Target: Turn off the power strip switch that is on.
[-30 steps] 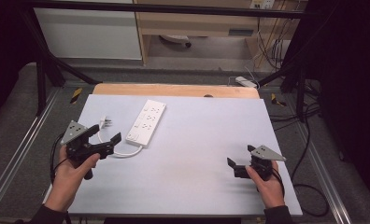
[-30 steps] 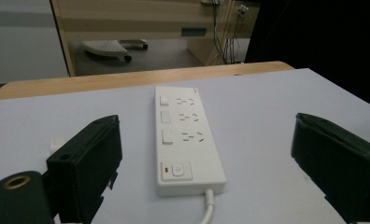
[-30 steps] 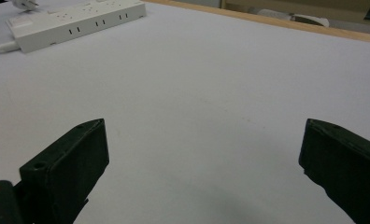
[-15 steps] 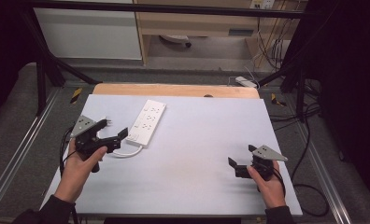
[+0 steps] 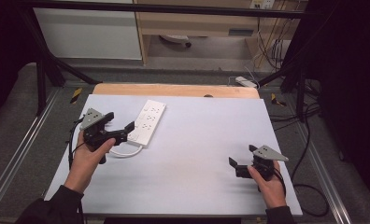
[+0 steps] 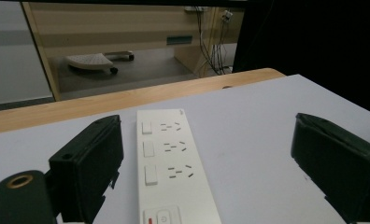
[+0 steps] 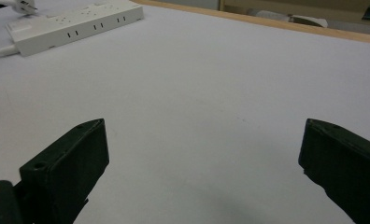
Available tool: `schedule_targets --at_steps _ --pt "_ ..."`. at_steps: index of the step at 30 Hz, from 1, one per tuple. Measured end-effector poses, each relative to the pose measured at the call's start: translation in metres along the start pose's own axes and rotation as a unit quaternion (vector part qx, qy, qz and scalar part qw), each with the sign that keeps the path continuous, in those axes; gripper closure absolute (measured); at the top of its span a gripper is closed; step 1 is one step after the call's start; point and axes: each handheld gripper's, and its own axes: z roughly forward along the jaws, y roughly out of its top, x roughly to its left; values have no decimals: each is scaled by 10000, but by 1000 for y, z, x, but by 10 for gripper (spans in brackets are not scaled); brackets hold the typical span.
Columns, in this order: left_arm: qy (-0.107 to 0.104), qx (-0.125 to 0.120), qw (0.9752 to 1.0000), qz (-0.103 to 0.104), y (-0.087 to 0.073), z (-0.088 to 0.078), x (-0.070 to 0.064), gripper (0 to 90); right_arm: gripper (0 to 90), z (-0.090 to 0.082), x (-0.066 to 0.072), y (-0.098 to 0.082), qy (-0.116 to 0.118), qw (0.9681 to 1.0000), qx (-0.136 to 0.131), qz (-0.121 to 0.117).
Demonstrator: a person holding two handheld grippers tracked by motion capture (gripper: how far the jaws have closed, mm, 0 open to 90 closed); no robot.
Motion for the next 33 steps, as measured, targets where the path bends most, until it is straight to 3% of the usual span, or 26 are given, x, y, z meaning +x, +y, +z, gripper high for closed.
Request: schedule_targets --at_steps 10,20,33 --pt "38 46 9999 141 5 12 6 92 20 1 0 0 2 10000 16 -4" --pt "156 41 9999 16 5 28 17 70 20 0 0 0 -25 10000 46 20" --pt "236 133 9996 105 9 50 18 61 20 -2 -1 -1 -90 9999 26 88"
